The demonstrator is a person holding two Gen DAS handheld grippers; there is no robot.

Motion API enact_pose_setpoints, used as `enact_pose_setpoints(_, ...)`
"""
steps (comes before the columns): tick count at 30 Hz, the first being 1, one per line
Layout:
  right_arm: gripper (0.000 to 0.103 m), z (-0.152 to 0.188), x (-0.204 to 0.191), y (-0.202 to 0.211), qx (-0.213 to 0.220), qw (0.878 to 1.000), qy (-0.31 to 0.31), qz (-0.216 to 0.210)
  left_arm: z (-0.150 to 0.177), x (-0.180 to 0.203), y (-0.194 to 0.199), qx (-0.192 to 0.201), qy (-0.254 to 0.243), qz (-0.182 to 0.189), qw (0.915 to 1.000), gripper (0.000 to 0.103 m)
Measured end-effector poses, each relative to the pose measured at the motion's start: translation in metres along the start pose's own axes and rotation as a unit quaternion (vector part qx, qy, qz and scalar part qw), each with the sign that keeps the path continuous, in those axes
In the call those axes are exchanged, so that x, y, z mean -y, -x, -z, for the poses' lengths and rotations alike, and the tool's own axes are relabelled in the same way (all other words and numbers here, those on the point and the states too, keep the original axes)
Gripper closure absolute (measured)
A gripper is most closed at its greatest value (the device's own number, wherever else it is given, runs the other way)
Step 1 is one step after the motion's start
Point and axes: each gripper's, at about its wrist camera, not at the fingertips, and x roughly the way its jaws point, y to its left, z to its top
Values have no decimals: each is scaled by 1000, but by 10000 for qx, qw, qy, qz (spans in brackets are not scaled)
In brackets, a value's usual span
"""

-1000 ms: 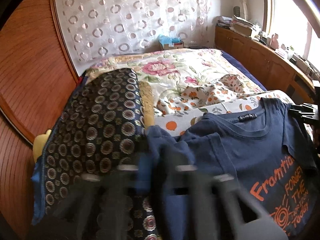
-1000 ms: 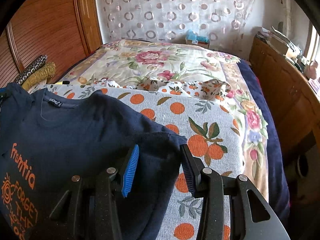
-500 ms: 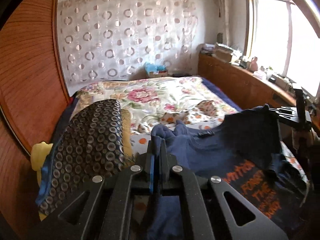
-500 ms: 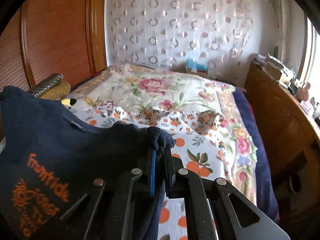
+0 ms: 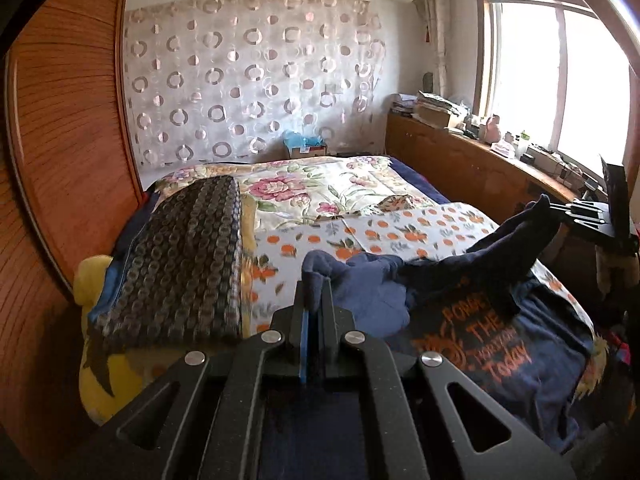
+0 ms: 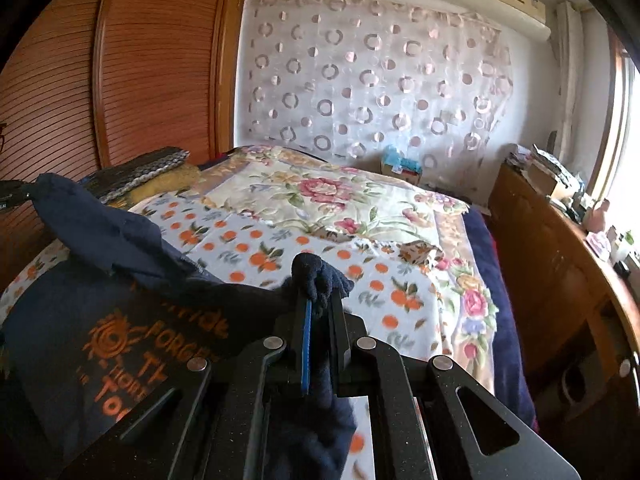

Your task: Fold small clothes

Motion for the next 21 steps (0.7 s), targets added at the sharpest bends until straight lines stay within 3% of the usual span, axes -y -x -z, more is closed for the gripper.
enact_pose_setpoints(4,97,21,1,22,12,9998,-166,-124,24,1,17,28,146,35,9999,99)
enact_pose_setpoints(7,97,43,3,39,-50,9974,-595,-405,43,-5,20,43,592,205,9980,99)
enact_pose_setpoints(13,97,75,7,60,-127,9958,-858,-306,62,-5,19,-39,557,25,9984,99)
enact_pose_setpoints(21,97,82,2,106,-164,9966,-799,-118,82,-13,62,43,644,-63,9979,99)
